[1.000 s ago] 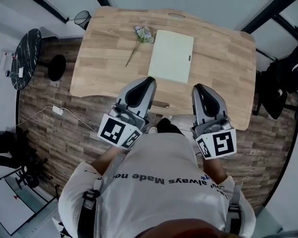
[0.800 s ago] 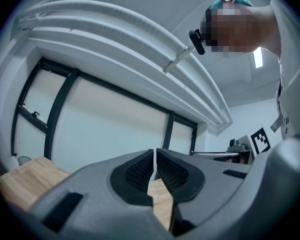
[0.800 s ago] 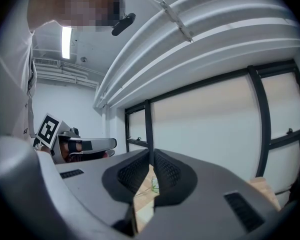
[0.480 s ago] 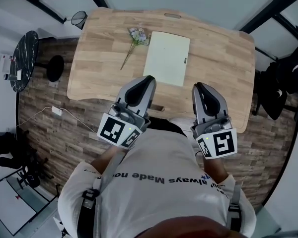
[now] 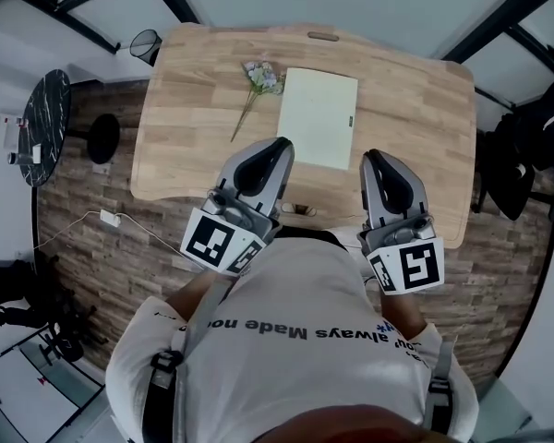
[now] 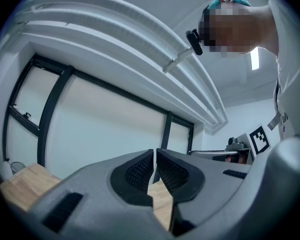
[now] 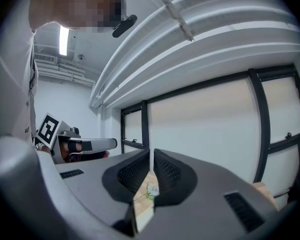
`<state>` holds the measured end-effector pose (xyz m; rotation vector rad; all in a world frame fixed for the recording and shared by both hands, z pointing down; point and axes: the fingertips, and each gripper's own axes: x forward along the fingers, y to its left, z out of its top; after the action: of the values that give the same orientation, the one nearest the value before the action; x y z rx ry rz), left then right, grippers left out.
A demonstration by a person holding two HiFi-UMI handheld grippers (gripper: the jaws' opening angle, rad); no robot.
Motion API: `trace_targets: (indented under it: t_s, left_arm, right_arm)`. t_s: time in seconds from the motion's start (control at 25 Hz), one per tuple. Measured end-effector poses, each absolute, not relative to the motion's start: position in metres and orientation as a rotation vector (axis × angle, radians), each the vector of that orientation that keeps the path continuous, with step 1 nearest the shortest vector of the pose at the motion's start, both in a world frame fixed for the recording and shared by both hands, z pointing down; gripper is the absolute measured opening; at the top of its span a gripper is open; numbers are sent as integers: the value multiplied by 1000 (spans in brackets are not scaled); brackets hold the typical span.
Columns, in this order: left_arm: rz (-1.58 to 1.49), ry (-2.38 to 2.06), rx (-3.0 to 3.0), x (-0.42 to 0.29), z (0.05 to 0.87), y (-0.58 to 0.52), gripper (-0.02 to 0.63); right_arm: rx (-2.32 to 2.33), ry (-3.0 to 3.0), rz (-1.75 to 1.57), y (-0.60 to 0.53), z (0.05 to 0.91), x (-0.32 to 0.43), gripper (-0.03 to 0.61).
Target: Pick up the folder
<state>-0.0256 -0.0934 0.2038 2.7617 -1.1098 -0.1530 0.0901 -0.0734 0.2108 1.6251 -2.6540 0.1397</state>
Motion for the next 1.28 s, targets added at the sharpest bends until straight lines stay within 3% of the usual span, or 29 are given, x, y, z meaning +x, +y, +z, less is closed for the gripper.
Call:
trace_targets:
  t_s: [0.92, 1.28]
  left_arm:
    - [-83, -1041, 2733, -41, 243, -131, 23]
    - [1, -1010, 2682, -40, 284, -142, 94]
  right_arm:
    - [1613, -2589, 223, -103, 245, 81, 37]
    - [1601, -2545, 308, -115, 281, 86, 86]
